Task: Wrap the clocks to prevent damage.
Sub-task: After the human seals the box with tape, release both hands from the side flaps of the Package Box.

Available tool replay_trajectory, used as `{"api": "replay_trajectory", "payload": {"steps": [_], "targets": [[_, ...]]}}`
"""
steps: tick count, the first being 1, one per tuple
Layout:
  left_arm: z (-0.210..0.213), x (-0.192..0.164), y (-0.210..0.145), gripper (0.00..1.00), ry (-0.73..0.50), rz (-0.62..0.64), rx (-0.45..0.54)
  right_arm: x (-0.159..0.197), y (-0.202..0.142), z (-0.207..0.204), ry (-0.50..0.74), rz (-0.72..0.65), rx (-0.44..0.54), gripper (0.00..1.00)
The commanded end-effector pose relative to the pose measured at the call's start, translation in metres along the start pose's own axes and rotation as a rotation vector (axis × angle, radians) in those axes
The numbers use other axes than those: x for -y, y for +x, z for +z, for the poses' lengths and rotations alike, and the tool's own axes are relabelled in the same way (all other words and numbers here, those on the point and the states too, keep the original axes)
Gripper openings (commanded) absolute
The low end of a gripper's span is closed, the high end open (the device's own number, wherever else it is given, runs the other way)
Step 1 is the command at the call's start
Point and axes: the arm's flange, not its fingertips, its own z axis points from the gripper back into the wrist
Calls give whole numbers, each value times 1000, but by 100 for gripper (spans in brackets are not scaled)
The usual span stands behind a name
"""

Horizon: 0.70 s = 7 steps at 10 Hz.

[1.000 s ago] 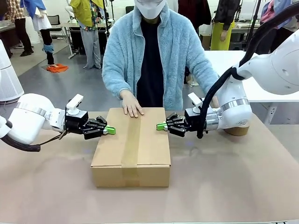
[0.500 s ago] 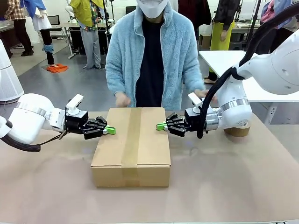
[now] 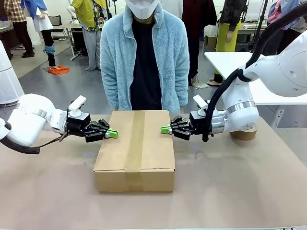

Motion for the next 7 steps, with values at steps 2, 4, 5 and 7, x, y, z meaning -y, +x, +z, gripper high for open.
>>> {"api": "replay_trajectory", "payload": {"steps": [2,4,5,7], "targets": [[26,4,92,0,-9,37,-270,-19,75,5,-20,25,-207,1],[43,18,145,0,-15,65,-425,-36,132,19,-56,22,-320,1],[53,24,173,0,9,59,-468,-43,163,29,-105,27,-365,1],[68,43,222,0,75,51,-533,-62,225,47,-201,7,-464,1]]}}
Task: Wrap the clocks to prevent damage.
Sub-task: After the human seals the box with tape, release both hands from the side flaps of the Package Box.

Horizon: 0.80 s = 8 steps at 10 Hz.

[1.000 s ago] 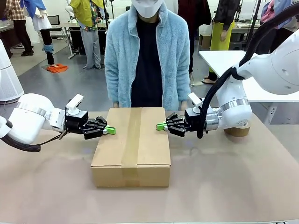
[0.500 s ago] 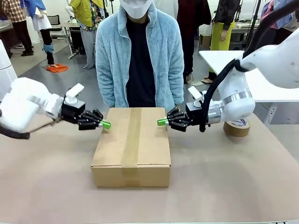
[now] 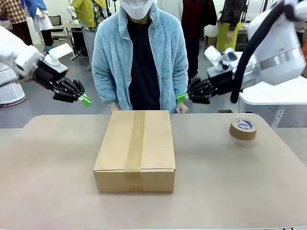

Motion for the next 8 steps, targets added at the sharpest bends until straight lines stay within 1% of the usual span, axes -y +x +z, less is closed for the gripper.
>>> {"api": "replay_trajectory", "payload": {"steps": [1,2,3,4,5,8], "targets": [[19,15,19,0,39,6,-54,-20,33,22,-81,-40,-107,1],[27,28,27,0,74,5,-75,-29,49,33,-110,-26,-127,1],[35,34,31,0,97,-3,-76,-34,55,36,-112,-22,-144,1],[36,37,26,0,95,-39,-40,-16,47,37,-89,-4,-76,1],[36,24,34,0,74,-22,-47,-16,47,37,-89,-4,-76,1],[36,24,34,0,74,-22,-47,-16,47,37,-89,-4,-76,1]]}}
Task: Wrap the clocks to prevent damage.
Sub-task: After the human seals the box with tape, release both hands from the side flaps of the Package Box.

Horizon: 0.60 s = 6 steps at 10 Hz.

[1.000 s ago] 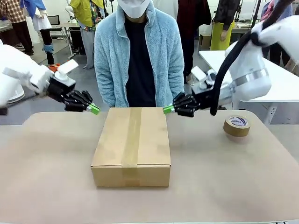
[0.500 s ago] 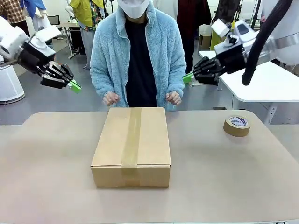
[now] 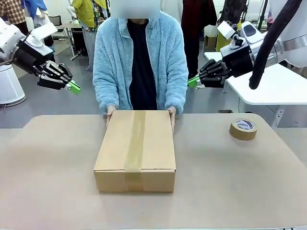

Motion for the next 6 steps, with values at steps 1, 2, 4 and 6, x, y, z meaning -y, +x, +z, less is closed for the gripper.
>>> {"api": "replay_trajectory", "payload": {"steps": [1,2,4,6], "targets": [[1,-3,3,0,3,-5,-4,2,2,0,2,18,22,1],[1,-3,3,0,3,-5,-4,2,2,0,2,18,22,1],[1,-3,3,0,3,-5,-4,2,2,0,2,18,22,1],[1,-3,3,0,3,-5,-4,2,2,0,2,18,22,1]]}}
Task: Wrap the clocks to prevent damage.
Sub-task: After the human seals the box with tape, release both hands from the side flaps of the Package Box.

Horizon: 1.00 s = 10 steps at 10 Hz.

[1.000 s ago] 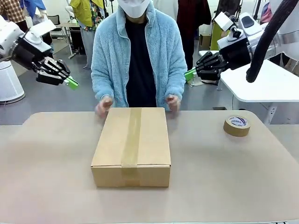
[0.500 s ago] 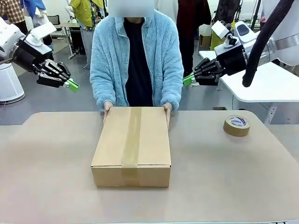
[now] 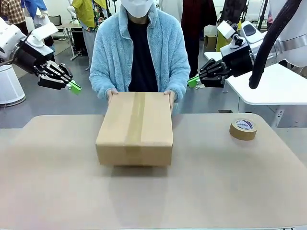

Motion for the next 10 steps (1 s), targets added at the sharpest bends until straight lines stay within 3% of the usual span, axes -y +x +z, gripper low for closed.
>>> {"api": "replay_trajectory", "payload": {"steps": [1,7,8,9,10], "targets": [[1,-3,3,0,3,-4,-4,1,1,-1,2,14,21,1],[0,0,0,0,0,0,0,0,0,0,0,1,0,1],[1,10,3,60,18,-3,11,-8,-4,-1,29,-12,0,60],[5,9,3,60,15,-5,6,-9,-6,-5,23,-29,-13,60],[10,6,3,100,13,2,9,-12,-5,-8,24,-37,-11,100]]}}
